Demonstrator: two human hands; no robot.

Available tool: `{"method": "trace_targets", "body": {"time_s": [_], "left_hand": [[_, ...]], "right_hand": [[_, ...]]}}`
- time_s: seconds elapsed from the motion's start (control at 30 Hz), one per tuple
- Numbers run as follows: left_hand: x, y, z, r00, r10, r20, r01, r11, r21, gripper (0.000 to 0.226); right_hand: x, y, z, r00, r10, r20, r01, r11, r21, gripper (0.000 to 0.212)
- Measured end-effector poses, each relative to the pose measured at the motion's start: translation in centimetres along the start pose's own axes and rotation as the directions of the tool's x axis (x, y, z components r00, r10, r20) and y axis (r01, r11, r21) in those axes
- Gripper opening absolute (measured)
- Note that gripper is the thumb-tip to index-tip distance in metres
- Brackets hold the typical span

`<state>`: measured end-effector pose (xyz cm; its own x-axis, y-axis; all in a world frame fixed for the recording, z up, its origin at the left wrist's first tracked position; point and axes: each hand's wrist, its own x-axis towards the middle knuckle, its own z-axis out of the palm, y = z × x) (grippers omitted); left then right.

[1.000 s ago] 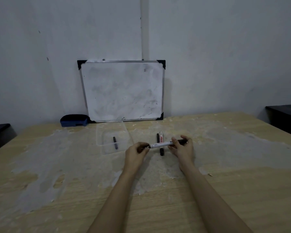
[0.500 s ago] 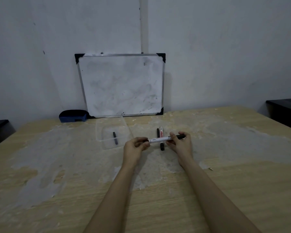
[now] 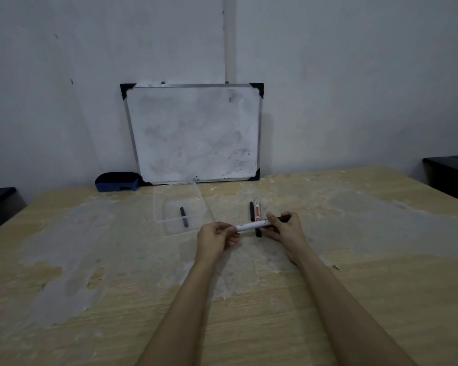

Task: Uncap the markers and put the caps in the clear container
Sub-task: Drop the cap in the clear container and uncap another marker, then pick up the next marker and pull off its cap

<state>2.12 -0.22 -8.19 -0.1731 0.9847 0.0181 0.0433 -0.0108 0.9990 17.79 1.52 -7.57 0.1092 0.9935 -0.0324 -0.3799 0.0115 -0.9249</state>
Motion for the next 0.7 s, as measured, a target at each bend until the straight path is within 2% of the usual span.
{"method": "trace_targets", "body": {"time_s": [0.17,0.33,0.37,0.43,0.5,0.53,0.57,0.63,0.7], "left_hand": [[0.0,-0.1,-0.2,1.000,0.013,0.013,-0.012,1.000,-0.019,0.022],[0.1,-0.2,0.3,0.994,0.064,-0.090,-0.072,0.994,-0.085,0.021],[0.0,-0.1,0.5,0.991,0.058,-0.122,-0.070,0.992,-0.101,0.021],[0.0,0.0,0.7,0.982,0.032,-0.188,-0.060,0.988,-0.144,0.024],[0.0,0.0,0.6,0.970,0.016,-0.244,-0.050,0.990,-0.133,0.027],[-0.1,0.2,0.5,0.966,0.020,-0.258,-0.048,0.993,-0.104,0.027],[-0.3,0.3,0.5,0.964,0.029,-0.264,-0.052,0.995,-0.081,0.027],[-0.6,0.4,0.6,0.960,0.058,-0.272,-0.071,0.997,-0.037,0.030],[-0.9,0.6,0.7,0.949,0.098,-0.301,-0.084,0.995,0.059,0.032]], "right_hand": [[0.1,0.3,0.1,1.000,-0.028,-0.003,0.028,0.999,-0.033,0.022],[-0.4,0.0,1.5,0.998,-0.027,-0.052,0.026,0.999,-0.019,0.030],[-0.4,-0.3,2.0,0.997,-0.056,-0.052,0.054,0.998,-0.043,0.029],[-0.7,-0.7,3.1,0.968,-0.247,-0.040,0.232,0.945,-0.232,0.025],[-1.1,-0.5,4.2,0.863,-0.503,0.043,0.450,0.729,-0.516,0.019],[-1.3,-0.2,4.7,0.806,-0.577,0.135,0.519,0.577,-0.631,0.014],[-1.4,0.4,5.0,0.770,-0.591,0.239,0.551,0.429,-0.716,0.008],[-1.2,1.6,5.6,0.780,-0.447,0.439,0.553,0.161,-0.818,0.009],[-1.0,2.7,5.7,0.817,-0.190,0.544,0.544,-0.060,-0.837,0.023]]}}
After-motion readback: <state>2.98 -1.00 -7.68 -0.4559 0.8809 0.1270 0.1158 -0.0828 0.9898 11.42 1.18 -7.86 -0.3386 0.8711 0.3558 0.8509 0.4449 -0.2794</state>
